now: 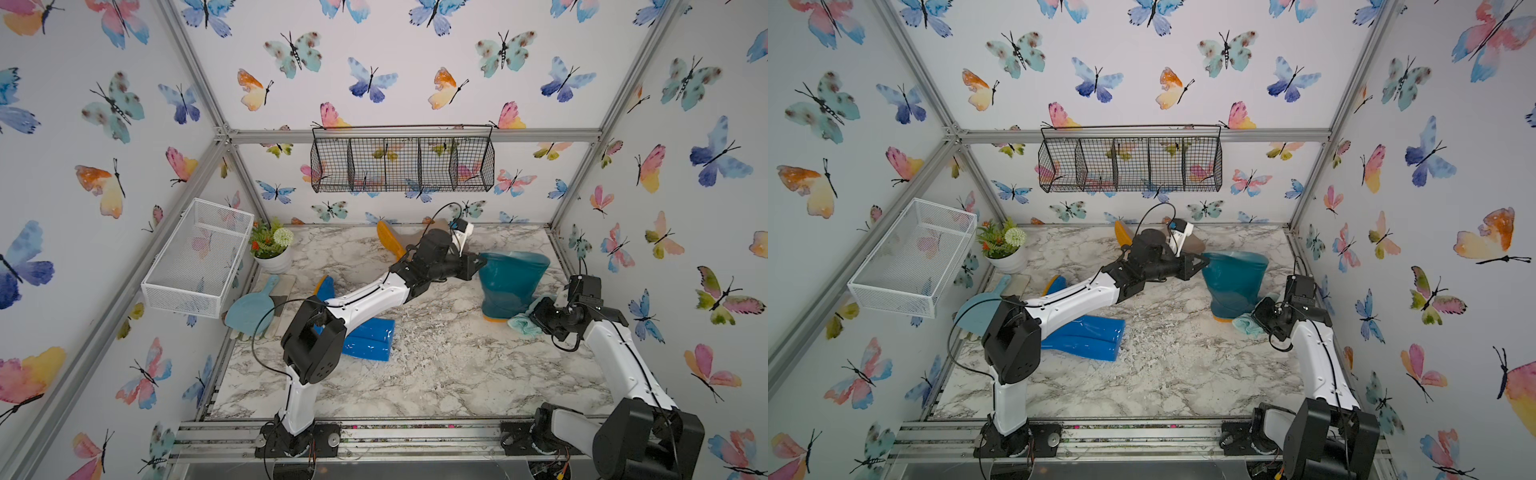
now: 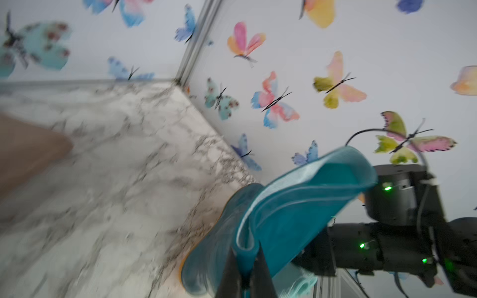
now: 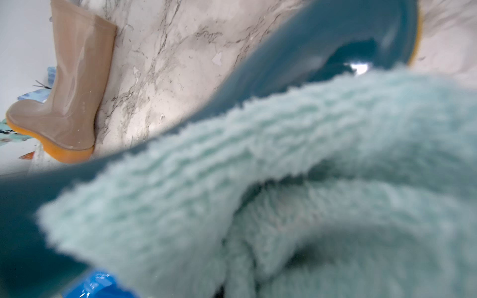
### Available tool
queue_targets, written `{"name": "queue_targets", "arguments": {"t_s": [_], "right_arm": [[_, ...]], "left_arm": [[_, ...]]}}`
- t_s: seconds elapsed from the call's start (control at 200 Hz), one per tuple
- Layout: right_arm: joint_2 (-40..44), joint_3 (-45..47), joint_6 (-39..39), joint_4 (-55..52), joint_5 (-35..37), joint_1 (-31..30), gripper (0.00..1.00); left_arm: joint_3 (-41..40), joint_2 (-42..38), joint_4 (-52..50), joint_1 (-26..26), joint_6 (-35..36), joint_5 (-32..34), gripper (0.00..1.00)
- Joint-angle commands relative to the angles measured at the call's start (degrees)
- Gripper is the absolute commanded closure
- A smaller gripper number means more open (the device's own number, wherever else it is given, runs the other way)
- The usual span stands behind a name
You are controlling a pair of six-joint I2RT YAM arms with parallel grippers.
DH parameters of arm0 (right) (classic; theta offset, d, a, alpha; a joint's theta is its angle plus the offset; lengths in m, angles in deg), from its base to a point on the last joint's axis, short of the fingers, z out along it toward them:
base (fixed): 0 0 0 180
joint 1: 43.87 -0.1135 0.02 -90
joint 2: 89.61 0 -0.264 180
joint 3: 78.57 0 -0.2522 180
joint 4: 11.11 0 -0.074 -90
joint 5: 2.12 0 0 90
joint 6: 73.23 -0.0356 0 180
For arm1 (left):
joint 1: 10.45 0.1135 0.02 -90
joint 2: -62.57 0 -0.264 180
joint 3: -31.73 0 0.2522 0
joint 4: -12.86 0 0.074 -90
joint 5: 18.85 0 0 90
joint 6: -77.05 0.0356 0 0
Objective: Wipe the rubber boots with a cloth
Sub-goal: Adjust the rubber boot at the center of the board.
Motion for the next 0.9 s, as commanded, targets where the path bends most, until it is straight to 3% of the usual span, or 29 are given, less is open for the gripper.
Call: {"name": "queue_targets", "arguments": {"t_s": [0.0,0.125,0.285,0.766,0.801,0.856,0.896], "right_arm": [[0.43,0.34,2.19,-2.7,3.01,-0.62,0.98],[-0.43,2.0,1.1,-1.08,1.0,-0.7,0.98],[-3.25,0.08,0.57,0.59,-0.18,-0.7,0.98],[-11.34,-10.12,0.46,1.41,-2.31,-1.28,0.98],[-11.61,-10.12,0.4,1.62,-2.66,-1.33,0.98],[-12.02,-10.08,0.37,2.01,-3.2,-1.54,0.98],[-12.44,-10.03,0.31,2.33,-3.66,-1.69,0.98]], "left_arm": [[-10.74,-4.79,8.11,6.99,-12.42,2.67,1.0],[-20.48,-5.88,3.08,10.44,-17.32,0.69,1.0],[-25.62,-7.99,-3.22,10.9,-17.83,1.91,1.0],[-25.71,-12.32,-10.33,10.42,-19.24,-7.26,1.0],[-25.65,-13.02,-11.68,10.1,-17.87,-7.59,0.9],[-25.03,-14.55,-15.72,9.53,-14.21,-6.31,0.63],[-24.39,-16.08,-18.95,9.33,-11.21,-4.75,0.49]]}}
